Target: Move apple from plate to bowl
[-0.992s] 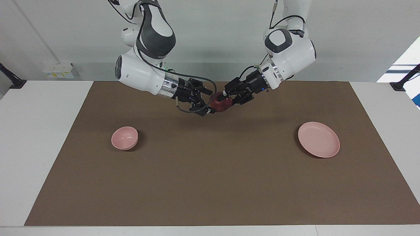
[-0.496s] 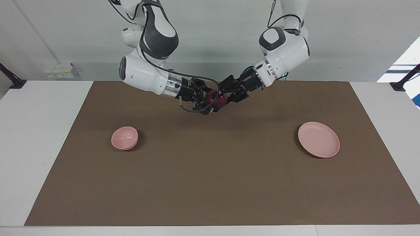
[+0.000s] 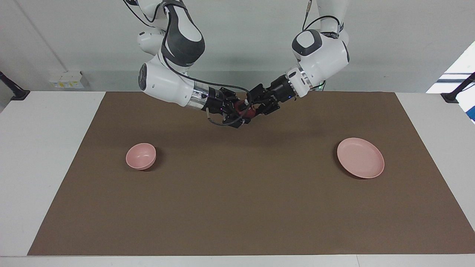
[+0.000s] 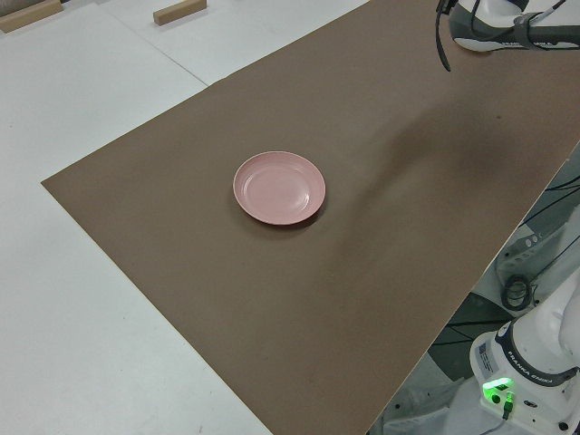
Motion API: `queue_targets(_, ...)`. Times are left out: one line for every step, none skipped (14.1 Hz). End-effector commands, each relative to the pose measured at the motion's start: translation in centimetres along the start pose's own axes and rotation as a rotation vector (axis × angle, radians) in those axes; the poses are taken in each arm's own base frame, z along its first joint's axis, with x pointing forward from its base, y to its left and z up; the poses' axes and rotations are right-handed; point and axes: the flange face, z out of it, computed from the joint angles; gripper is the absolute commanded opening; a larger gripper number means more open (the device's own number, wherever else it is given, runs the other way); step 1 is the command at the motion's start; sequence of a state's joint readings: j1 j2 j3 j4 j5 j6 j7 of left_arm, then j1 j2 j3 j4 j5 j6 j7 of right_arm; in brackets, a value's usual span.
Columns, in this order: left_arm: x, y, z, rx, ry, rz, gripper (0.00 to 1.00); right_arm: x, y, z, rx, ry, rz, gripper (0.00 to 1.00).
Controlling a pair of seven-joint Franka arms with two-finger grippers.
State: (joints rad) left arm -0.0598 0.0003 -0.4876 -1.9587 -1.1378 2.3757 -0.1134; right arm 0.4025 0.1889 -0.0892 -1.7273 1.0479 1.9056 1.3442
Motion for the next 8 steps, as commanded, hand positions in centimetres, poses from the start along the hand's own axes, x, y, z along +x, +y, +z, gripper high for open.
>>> queue_targets(0.0, 0.5, -0.7, -0.017, 0.022, -0.011, 0.0, -0.1, 0.8, -0.3, -0.016, -0.033, -0.021, 0.0)
queue_targets(0.1, 0.5, -0.7, -0.018, 0.025, -0.01, 0.03, -0.1, 0.8, -0.3, -0.016, -0.033, -0.021, 0.0)
queue_targets(0.2, 0.5, -0.8, -0.015, 0.028, -0.011, 0.21, 0.0, 0.8, -0.3, -0.015, -0.033, -0.021, 0.0)
queue_targets(0.3, 0.8, -1.0, -0.016, 0.032, -0.003, 0.38, 0.0, 0.8, -0.3, -0.015, -0.033, -0.022, 0.0)
queue_targets(0.4, 1.0, -1.2, -0.018, 0.035, 0.007, 0.55, 0.0, 0.7, -0.4, -0.013, -0.033, -0.023, 0.0)
queue_targets(0.4, 1.2, -1.3, -0.006, 0.039, 0.026, 0.69, -0.1, 0.7, -0.5, -0.012, -0.032, -0.024, 0.0)
queue_targets(0.5, 1.8, -1.3, 0.013, 0.043, 0.057, 0.87, 0.0, 0.6, -0.5, -0.011, -0.03, -0.032, 0.0)
queue_targets(0.6, 2.0, -1.5, 0.039, 0.05, 0.091, 1.0, 0.0, 0.7, -0.6, -0.014, -0.031, -0.037, 0.0)
